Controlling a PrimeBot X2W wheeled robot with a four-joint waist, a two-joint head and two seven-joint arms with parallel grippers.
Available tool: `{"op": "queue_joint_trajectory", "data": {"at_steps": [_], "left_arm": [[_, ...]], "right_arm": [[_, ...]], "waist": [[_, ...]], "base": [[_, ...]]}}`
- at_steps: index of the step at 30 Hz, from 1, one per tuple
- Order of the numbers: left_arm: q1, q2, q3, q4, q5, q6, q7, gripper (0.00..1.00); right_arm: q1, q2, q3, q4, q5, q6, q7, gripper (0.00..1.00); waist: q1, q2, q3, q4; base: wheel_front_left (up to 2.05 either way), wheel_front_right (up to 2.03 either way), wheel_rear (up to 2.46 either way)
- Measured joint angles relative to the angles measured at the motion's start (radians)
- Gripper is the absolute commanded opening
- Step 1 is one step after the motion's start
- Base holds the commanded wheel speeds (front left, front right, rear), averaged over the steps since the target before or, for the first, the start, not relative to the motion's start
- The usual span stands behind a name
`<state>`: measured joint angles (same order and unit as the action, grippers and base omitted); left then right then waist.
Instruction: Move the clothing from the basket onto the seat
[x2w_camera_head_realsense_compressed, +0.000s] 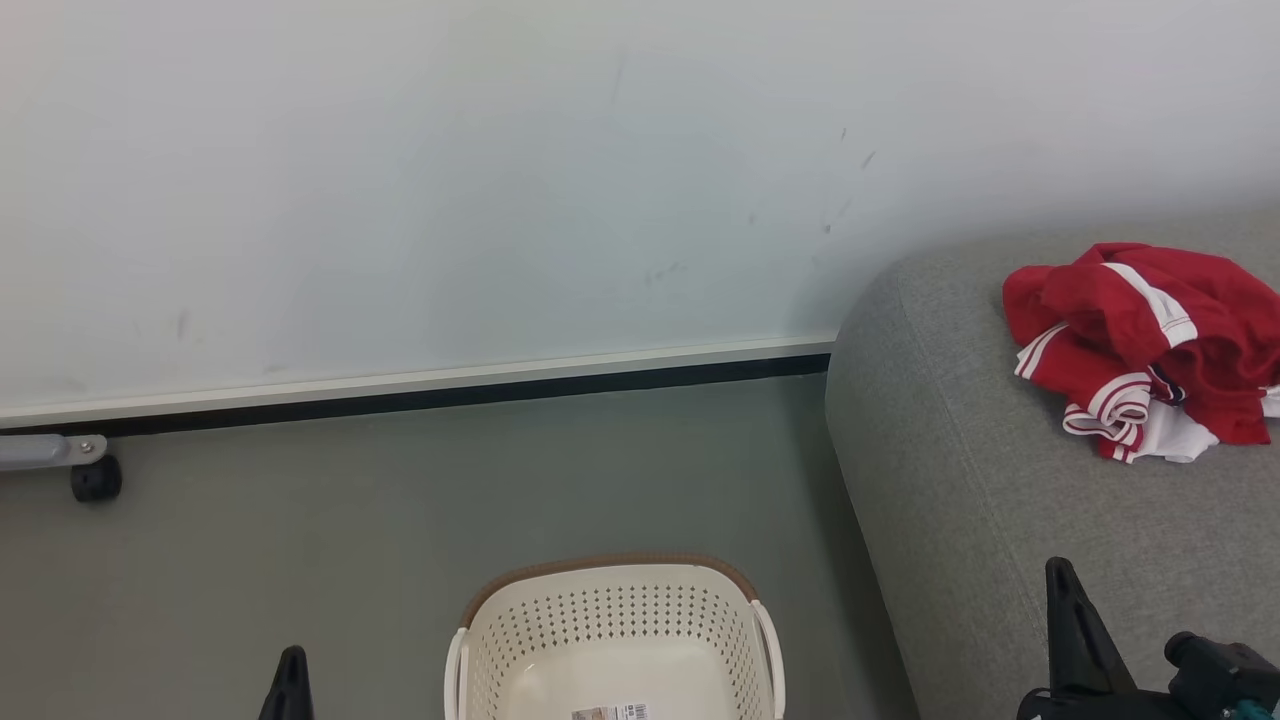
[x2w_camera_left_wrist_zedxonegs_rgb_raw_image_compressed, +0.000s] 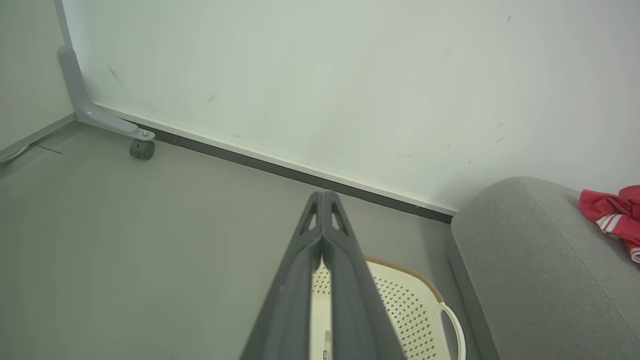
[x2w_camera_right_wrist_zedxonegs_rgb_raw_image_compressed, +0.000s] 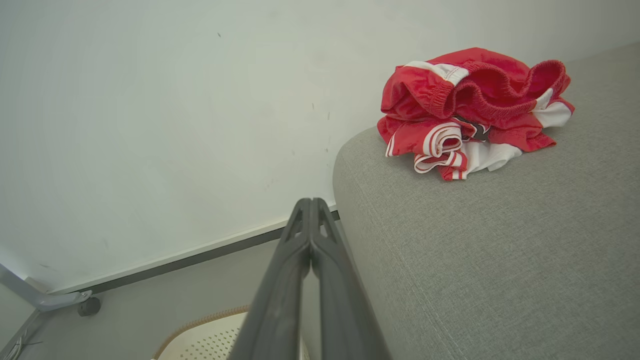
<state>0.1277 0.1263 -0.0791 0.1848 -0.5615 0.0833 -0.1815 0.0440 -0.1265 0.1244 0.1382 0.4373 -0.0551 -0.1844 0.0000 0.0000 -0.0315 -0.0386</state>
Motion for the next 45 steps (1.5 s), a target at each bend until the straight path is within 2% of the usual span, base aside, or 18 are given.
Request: {"op": "queue_joint_trajectory", "data": {"at_steps": [45], "left_arm": [[-0.107,-0.043,0.095,0.06,-0.569,-0.111,0.165,0.0]], "right_arm": [[-0.076,0.046,-0.145,0.089,0.643,0.095,0.168,0.0]], "waist": [[0.0001,0.0,0.018,0.021]], "base": [[0.0,0.0,0.0]]}}
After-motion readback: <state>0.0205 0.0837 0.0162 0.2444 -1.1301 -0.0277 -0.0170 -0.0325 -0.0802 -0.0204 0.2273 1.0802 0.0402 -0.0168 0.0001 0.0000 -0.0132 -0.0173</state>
